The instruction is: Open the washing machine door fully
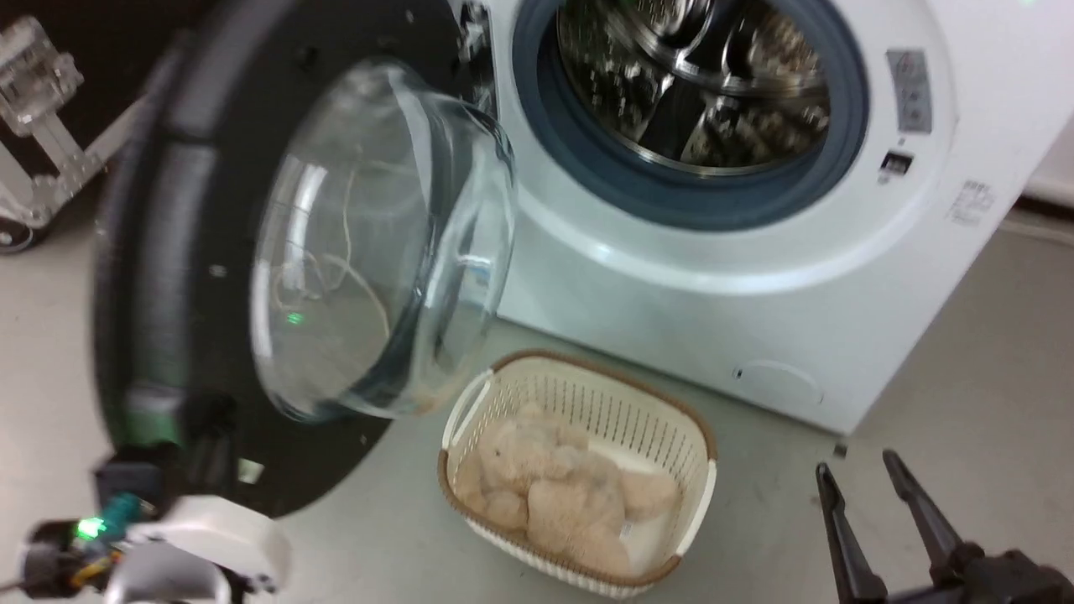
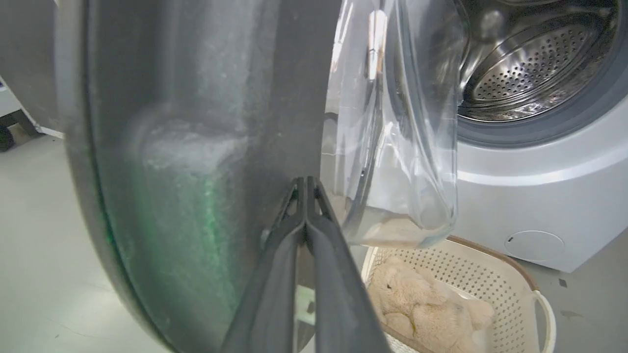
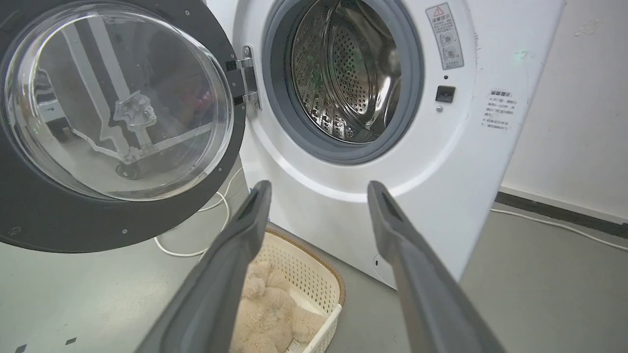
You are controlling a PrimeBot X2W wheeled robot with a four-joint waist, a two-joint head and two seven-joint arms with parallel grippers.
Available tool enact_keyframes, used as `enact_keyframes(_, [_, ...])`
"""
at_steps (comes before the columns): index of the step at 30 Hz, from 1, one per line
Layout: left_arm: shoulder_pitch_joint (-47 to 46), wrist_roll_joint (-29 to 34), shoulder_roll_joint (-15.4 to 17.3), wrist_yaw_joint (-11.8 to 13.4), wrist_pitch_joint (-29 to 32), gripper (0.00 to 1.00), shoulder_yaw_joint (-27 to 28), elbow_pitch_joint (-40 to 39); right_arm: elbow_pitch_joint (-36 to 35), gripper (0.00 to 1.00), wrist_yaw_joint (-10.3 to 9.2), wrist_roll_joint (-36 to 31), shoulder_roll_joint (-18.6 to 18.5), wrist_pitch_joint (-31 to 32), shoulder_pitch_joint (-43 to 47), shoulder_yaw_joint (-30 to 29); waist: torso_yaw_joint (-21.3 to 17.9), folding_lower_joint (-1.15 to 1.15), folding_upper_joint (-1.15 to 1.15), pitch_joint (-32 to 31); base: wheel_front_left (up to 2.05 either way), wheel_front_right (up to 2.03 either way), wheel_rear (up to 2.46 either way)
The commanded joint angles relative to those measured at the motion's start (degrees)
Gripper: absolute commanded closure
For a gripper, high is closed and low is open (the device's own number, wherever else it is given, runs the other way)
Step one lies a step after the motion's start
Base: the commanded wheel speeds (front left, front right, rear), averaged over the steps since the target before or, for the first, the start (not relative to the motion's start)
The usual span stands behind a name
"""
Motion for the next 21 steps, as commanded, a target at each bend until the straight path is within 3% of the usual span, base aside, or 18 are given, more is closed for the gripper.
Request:
enact_keyframes(1, [-1.67, -0.95, 1.01, 0.31, 0.21, 1.00, 1.56, 0.68, -0.58, 0.00, 0.05, -0.76, 0.17, -0.23, -1.33, 0.01, -0.31, 0.00, 0.00, 2.89, 0.00, 0.00, 0.00])
enact_keyframes(4, [-3.39, -2.31, 3.15, 0.14, 0.27, 1.00, 4.43, 2.36, -0.92, 0.00, 0.05, -1.70, 0.17, -0.23, -2.13, -0.29, -1.01, 0.00, 0.00, 5.08, 0.00, 0.00, 0.00])
enact_keyframes(5, [-5.74, -3.64, 5.39, -0.23, -0.14, 1.00, 7.22, 3.91, -1.24, 0.00, 0.05, -2.66, 0.17, -0.23, -2.87, -0.86, -1.72, 0.00, 0.00, 7.23, 0.00, 0.00, 0.00])
enact_keyframes(14, [-12.04, -8.55, 11.75, -1.23, -1.45, 1.00, 15.67, 15.66, -2.06, 0.00, 0.05, -4.35, -0.10, -0.23, -5.16, -1.59, -4.34, 0.00, 0.00, 11.51, 0.00, 0.00, 0.00])
enact_keyframes(21, [-15.28, -9.67, 13.93, -3.56, -7.74, 1.00, 17.32, 24.65, -1.92, 0.00, 0.05, -4.36, -0.33, -0.23, -5.55, -2.02, -5.63, 0.00, 0.00, 11.57, 0.00, 0.00, 0.00])
